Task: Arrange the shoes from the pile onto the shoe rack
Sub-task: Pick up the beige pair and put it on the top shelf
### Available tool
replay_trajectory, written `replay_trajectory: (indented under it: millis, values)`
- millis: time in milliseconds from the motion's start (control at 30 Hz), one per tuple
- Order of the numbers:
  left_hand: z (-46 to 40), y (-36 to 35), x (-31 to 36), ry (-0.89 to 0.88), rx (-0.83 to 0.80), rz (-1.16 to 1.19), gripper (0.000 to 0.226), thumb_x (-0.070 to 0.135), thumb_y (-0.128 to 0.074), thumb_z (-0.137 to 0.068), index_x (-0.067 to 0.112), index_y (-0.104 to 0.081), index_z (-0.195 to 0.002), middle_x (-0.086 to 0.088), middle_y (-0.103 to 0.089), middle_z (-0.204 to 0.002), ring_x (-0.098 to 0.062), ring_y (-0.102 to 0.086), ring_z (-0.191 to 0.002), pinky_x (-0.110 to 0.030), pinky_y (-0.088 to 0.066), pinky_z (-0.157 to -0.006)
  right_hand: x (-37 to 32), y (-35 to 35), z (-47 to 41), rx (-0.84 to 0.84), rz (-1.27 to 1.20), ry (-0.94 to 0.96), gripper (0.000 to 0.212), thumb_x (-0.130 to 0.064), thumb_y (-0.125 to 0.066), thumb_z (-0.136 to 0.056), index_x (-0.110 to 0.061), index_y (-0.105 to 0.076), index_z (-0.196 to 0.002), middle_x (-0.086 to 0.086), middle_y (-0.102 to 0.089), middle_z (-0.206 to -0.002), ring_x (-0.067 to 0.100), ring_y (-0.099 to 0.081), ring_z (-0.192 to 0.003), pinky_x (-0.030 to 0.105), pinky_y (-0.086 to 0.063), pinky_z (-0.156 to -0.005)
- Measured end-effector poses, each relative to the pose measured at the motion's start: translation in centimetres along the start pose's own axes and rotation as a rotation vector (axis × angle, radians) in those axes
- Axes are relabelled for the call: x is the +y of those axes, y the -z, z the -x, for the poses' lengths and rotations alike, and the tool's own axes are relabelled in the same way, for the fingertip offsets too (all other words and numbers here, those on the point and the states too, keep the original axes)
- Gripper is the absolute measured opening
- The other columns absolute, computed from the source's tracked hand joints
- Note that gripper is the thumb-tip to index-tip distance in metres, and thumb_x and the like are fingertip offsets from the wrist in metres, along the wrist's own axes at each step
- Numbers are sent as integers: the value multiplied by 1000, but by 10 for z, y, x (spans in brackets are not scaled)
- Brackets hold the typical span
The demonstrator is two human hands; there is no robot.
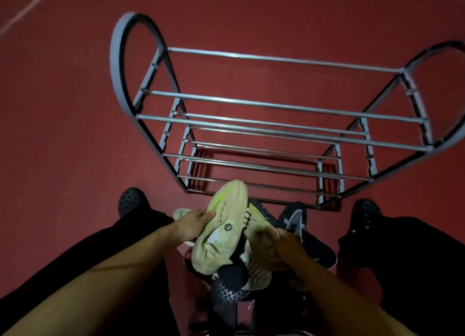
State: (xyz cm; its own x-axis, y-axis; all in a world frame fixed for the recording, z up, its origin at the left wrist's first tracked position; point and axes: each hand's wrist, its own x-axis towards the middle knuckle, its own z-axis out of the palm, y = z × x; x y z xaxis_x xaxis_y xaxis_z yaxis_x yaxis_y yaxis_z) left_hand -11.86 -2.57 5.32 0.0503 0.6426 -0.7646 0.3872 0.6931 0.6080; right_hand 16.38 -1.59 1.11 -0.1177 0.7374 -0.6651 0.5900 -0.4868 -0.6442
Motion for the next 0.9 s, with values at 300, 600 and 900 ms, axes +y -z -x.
replay_trajectory:
  millis: [300, 600, 900]
  values:
    - [91, 27, 62, -203, 81, -117, 53, 56, -45, -100, 14, -76, -101, -3, -78, -99, -25, -74, -95, -42, -57, -93, -53, 64, 66, 52, -51, 166, 49, -66, -55, -86, -25, -73, -107, -11, -74, -101, 4, -68, -93, 22, -51, -79]
    - [166, 32, 95, -338, 203, 75, 48, 52, -51, -99, 14, -80, -91, -7, -79, -96, -24, -75, -91, -40, -55, -92, -92, 96, 119, 108, 16, 279, 88, -84, -51, -71, 1, -67, -87, 25, -68, -86, 16, -56, -60, 29, -38, -63]
    - [191, 57, 139, -469, 381, 325, 52, 51, -48, -101, 9, -78, -100, -11, -78, -97, -30, -74, -93, -42, -56, -91, -156, 119, 155, 324, -228, 405, 46, -45, -54, -96, -12, -61, -64, 12, -53, -61, 26, -55, -56, 24, -41, -52]
